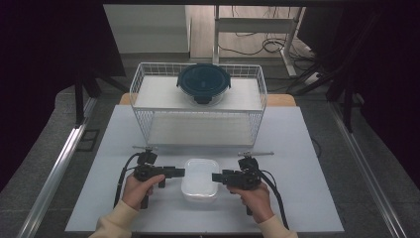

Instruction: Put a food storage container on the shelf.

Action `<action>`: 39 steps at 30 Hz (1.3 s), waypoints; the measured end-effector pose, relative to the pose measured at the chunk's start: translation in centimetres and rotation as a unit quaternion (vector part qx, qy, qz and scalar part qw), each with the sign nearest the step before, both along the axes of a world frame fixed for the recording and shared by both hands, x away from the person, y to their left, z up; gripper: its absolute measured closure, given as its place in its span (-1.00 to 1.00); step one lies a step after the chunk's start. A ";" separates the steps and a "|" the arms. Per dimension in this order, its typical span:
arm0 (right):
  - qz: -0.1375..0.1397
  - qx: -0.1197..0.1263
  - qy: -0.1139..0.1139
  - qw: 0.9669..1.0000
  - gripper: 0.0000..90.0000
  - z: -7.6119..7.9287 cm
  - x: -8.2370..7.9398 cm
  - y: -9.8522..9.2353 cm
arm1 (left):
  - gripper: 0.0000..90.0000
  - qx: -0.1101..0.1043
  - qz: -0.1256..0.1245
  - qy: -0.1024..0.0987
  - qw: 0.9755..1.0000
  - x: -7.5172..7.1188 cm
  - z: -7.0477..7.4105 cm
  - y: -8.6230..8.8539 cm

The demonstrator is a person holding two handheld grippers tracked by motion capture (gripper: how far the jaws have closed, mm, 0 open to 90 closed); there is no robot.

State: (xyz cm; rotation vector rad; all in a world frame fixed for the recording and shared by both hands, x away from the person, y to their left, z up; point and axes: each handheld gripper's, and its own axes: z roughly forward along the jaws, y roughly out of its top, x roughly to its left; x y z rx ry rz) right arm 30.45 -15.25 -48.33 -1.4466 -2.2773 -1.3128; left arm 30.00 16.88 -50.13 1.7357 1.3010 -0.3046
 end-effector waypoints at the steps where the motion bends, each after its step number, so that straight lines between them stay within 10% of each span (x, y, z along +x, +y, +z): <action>1: -0.001 -0.001 0.003 1.000 -0.07 -0.1 0.0 0.0 | -0.18 -0.001 -0.001 0.002 1.000 0.0 -0.1 -0.1; 23: -0.026 0.050 0.068 0.996 0.51 -1.2 0.2 -0.5 | 0.51 -0.020 -0.020 0.028 0.999 -0.4 -0.4 -0.6; 39: -0.009 0.043 0.013 0.999 0.76 0.7 -1.1 -0.7 | 0.74 -0.005 -0.009 -0.024 1.000 -2.1 1.4 -0.6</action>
